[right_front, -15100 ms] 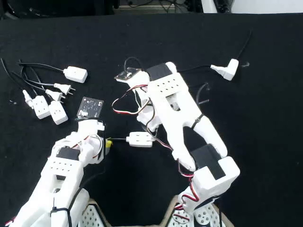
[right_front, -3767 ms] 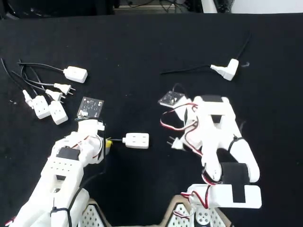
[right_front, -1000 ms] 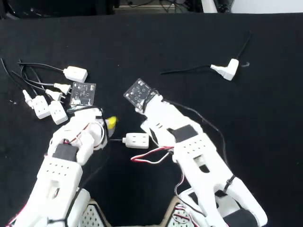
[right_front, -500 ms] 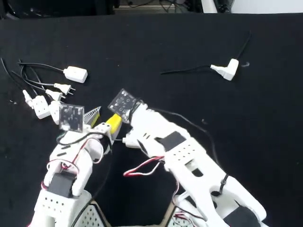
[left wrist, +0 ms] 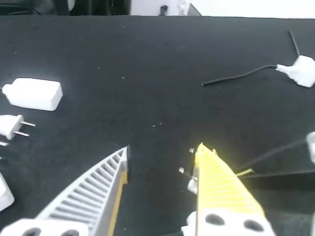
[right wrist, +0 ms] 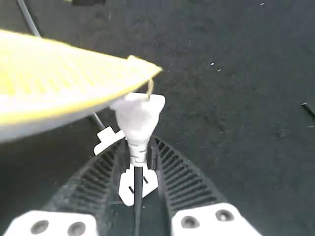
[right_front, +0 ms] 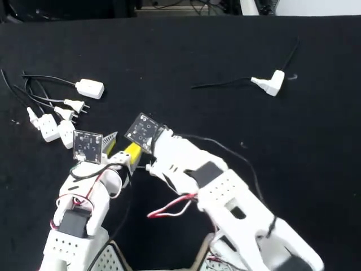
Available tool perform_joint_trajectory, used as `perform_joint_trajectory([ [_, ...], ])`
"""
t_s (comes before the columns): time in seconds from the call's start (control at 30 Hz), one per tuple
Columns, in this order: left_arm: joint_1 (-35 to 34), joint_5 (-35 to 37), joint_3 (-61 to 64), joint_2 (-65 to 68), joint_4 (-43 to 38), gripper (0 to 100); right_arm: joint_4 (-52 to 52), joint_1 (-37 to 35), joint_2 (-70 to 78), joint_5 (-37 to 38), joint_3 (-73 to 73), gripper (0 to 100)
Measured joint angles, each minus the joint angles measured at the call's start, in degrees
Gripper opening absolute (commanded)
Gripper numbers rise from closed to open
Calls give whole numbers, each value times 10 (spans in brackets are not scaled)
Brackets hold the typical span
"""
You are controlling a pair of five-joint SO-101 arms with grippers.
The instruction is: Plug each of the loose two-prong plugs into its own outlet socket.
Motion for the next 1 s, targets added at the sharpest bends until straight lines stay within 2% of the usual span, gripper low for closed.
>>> perform_joint_trajectory([
  [0.27,-11,-6,15,1,-18,221,47,-39,-92,-3,18,11],
  [1.0,-12,-9,22,1,-18,222,47,-40,-93,-3,18,11],
])
